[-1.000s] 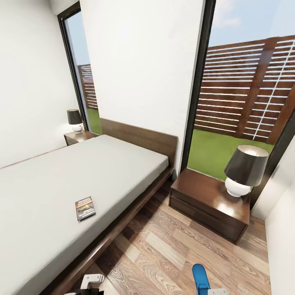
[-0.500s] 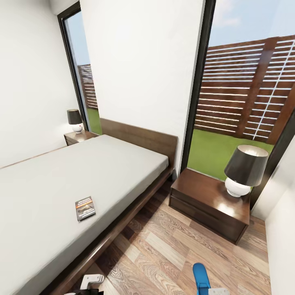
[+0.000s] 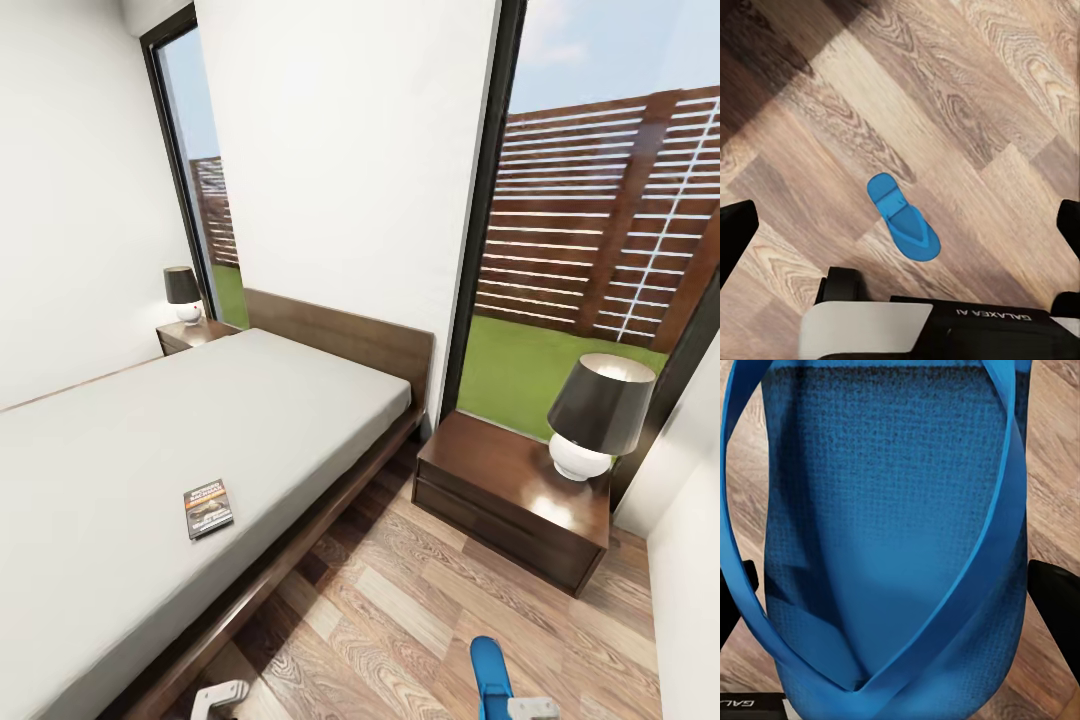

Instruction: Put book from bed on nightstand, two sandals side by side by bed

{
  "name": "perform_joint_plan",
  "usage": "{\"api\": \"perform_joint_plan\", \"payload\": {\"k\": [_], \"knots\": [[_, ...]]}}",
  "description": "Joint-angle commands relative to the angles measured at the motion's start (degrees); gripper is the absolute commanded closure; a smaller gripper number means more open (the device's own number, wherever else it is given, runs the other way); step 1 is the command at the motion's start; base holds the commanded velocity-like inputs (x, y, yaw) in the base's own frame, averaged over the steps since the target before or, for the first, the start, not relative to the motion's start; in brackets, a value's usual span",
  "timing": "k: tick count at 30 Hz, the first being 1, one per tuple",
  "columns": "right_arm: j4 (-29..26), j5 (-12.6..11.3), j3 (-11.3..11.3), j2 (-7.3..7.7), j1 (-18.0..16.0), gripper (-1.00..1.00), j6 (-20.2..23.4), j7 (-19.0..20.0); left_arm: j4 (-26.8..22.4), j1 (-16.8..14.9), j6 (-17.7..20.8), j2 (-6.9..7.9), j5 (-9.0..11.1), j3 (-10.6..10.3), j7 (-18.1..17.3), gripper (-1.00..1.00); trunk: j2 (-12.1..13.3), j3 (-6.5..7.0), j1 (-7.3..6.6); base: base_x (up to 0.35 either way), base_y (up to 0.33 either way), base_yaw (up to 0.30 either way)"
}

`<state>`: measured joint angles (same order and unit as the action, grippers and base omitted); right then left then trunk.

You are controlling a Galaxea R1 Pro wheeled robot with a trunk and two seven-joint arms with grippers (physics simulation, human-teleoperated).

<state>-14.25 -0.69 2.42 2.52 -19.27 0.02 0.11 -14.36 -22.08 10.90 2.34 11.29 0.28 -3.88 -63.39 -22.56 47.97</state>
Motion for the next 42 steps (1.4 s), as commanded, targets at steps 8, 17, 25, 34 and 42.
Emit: {"api": "perform_joint_plan", "payload": {"k": [8, 17, 25, 34, 42], "knots": [[-4.6, -0.1, 0.3, -0.06, -0.1, 1.0, 0.7, -0.2, 0.3, 0.0, 1.0, 0.07, 5.4, 0.0, 0.1, -1.0, 0.0, -0.06, 0.0, 0.0, 0.0, 0.0], [-10.3, -0.2, 0.4, -0.39, -0.1, 1.0, 7.9, -0.2, 0.4, -0.1, 0.7, -0.05, 6.5, -0.1, 0.4, -1.0, 0.0, -0.06, 0.0, 0.0, 0.0, 0.0], [-16.1, -0.2, 0.5, -1.36, -0.3, 1.0, 11.6, -0.4, 0.4, 0.0, 0.1, -0.03, 6.7, -0.1, 0.4, -1.0, 0.0, -0.06, 0.0, 0.0, 0.0, 0.0], [-17.5, 0.3, 0.7, -2.98, -1.3, 1.0, 13.8, -0.7, 0.3, 0.0, -1.4, -0.05, 6.6, -0.2, 0.4, -1.0, 0.0, -0.06, 0.0, 0.0, 0.0, 0.0], [-17.4, 0.1, 0.6, -3.2, -2.0, 1.0, 14.3, -0.8, 0.4, 0.0, -1.6, -0.19, 6.8, -0.1, 0.5, -1.0, 0.0, -0.06, 0.0, 0.0, 0.0, 0.0]]}}
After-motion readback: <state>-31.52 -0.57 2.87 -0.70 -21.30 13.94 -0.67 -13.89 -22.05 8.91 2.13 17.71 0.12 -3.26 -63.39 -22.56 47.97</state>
